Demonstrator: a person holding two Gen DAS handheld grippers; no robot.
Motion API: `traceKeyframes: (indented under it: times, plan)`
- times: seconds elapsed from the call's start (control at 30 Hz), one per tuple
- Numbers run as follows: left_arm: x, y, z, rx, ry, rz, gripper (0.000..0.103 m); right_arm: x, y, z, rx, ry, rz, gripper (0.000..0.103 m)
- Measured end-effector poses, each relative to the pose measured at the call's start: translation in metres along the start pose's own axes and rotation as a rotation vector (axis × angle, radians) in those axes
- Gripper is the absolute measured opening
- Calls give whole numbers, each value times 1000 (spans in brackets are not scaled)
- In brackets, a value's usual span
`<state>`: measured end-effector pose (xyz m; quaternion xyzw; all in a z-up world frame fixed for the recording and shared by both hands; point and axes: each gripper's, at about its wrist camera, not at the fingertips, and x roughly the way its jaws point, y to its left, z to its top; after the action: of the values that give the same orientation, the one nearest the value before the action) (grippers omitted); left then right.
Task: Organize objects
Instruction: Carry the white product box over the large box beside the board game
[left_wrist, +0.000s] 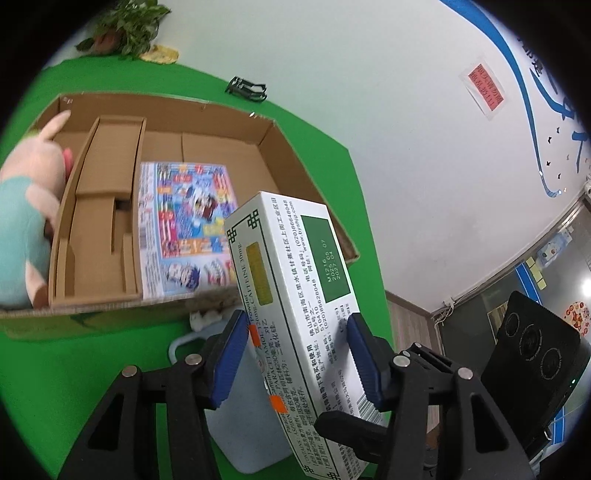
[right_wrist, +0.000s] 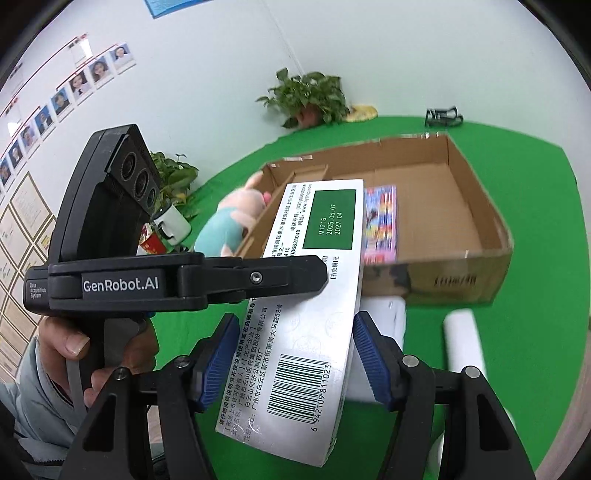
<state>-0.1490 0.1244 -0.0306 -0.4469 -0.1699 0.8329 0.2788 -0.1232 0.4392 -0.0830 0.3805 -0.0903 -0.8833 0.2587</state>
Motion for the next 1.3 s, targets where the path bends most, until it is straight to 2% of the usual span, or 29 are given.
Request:
traceKeyframes:
  times: [0.43,0.63,0.97,1.3]
  plan:
    - [-5,-36,82,109,-113,-13,53,-17,-10,83,-129,-116,-69,61]
    - [7,-43,120,121,-125,-22,53,-14,-28,122,-134,-131,-83,61]
    - [48,-31,151,111,-69,-2,53,28,-60,151,-119,-64,-113,61]
    - [101,4,156,7,53,11,53,80,-101,146,-76,71,-91,61]
